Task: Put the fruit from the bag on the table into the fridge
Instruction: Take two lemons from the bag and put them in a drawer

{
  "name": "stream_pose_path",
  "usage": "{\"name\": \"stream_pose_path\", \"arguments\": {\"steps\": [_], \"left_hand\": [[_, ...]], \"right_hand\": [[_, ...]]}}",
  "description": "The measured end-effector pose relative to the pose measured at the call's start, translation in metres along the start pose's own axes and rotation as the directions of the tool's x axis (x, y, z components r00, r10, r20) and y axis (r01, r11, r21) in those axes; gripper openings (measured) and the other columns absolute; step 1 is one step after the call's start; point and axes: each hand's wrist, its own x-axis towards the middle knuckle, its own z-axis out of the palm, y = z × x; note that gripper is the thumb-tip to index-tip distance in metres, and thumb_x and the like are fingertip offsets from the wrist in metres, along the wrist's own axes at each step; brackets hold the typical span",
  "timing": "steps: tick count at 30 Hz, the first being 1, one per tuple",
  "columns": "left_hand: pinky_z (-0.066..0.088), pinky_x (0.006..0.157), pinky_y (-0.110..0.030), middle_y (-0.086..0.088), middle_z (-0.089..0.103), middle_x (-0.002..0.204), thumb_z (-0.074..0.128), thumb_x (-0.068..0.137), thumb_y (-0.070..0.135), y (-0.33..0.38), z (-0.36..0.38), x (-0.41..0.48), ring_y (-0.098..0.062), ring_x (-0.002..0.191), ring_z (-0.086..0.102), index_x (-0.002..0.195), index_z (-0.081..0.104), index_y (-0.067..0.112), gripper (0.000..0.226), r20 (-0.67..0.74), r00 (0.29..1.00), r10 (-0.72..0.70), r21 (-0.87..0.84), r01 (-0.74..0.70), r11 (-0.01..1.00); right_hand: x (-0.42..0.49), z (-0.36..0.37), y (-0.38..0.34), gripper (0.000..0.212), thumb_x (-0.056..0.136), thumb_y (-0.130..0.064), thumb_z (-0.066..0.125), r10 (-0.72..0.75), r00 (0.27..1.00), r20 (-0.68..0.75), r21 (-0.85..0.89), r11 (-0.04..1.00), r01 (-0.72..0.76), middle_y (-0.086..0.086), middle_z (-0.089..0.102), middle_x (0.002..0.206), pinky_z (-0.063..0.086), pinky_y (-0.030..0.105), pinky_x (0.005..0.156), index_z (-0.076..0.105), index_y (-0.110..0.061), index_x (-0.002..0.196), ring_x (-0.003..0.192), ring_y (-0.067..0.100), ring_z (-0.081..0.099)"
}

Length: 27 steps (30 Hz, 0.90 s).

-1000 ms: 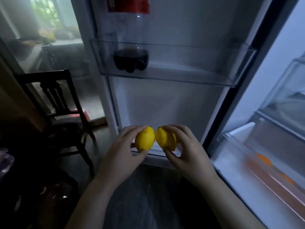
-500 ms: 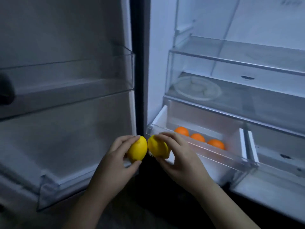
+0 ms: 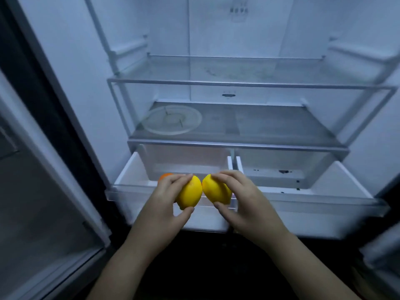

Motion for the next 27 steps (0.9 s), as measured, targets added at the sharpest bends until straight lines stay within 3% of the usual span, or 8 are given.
{"name": "stream_pose_path", "arguments": {"steps": [6,14,19,27], "left_hand": [[0.049,0.089,-0.027,0.026,0.039,0.125,0.064,0.076,0.030,0.032,0.068,0.063,-0.001,0.116,0.047,0.135,0.046,0.033,0.062,0.066,0.992,0.106,0.024,-0.108,0.994],[0.048,0.088,-0.030,0.013,0.043,0.124,0.064,0.075,0.037,0.054,0.153,0.121,-0.003,0.109,0.048,0.135,0.045,0.030,0.064,0.237,0.961,0.140,0.073,-0.161,0.984],[0.045,0.092,-0.028,0.013,0.040,0.130,0.069,0.081,0.036,0.055,0.188,0.150,-0.006,0.114,0.045,0.137,0.039,0.034,0.063,0.362,0.918,0.162,0.130,-0.221,0.966],[0.038,0.094,-0.023,0.011,0.038,0.135,0.067,0.084,0.034,0.031,0.215,0.191,-0.009,0.121,0.042,0.138,0.036,0.032,0.063,0.550,0.819,0.164,0.159,-0.296,0.942]], "right_hand": [[-0.008,-0.062,0.069,0.050,0.084,-0.027,0.063,0.033,0.998,-0.050,-0.034,0.999,-0.034,-0.015,0.045,0.128,0.044,0.022,0.089,0.047,-0.026,0.132,0.114,0.003,0.047],[-0.028,-0.112,0.159,0.057,0.082,-0.032,0.065,0.140,0.990,-0.011,-0.101,0.985,-0.141,-0.017,0.043,0.127,0.044,0.021,0.085,0.042,-0.031,0.135,0.113,0.005,0.046],[-0.032,-0.125,0.199,0.060,0.081,-0.034,0.065,0.233,0.972,0.027,-0.118,0.966,-0.229,-0.017,0.041,0.130,0.048,0.033,0.086,0.039,-0.035,0.135,0.115,0.008,0.047],[-0.030,-0.130,0.249,0.067,0.083,-0.034,0.063,0.326,0.928,0.182,-0.221,0.933,-0.285,-0.011,0.036,0.142,0.045,0.035,0.094,0.031,-0.031,0.142,0.128,0.011,0.041]]}}
